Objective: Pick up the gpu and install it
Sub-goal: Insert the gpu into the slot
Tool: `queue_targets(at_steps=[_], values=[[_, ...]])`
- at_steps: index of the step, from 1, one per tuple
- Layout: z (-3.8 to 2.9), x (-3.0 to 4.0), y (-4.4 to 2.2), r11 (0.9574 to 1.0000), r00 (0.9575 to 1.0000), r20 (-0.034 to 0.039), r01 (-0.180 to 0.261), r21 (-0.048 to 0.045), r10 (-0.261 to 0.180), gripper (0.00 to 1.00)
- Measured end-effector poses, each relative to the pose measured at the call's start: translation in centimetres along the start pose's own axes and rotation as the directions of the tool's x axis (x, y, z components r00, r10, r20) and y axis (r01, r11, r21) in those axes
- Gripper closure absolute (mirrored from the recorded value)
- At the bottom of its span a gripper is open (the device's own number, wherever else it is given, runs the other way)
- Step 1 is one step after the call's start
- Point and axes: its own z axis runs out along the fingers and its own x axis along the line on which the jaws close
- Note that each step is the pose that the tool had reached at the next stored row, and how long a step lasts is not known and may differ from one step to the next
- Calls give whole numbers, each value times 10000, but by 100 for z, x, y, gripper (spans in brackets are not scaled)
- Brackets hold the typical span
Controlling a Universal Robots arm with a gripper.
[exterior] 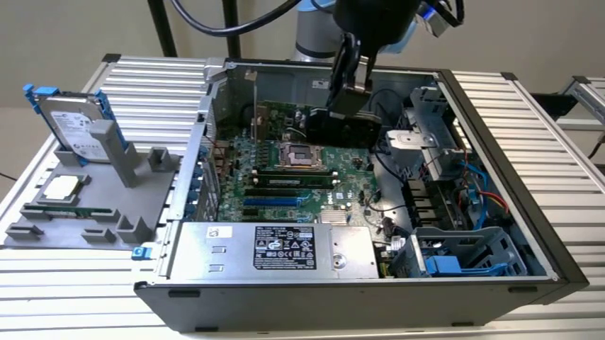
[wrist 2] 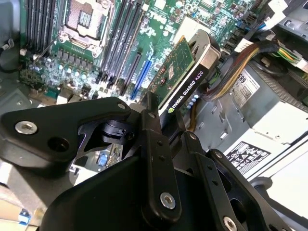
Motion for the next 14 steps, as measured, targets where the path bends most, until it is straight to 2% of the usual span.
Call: queue_targets(at_steps=[14], values=[[48, -1, -7, 10000, 10000, -1, -1, 0, 1, 100]])
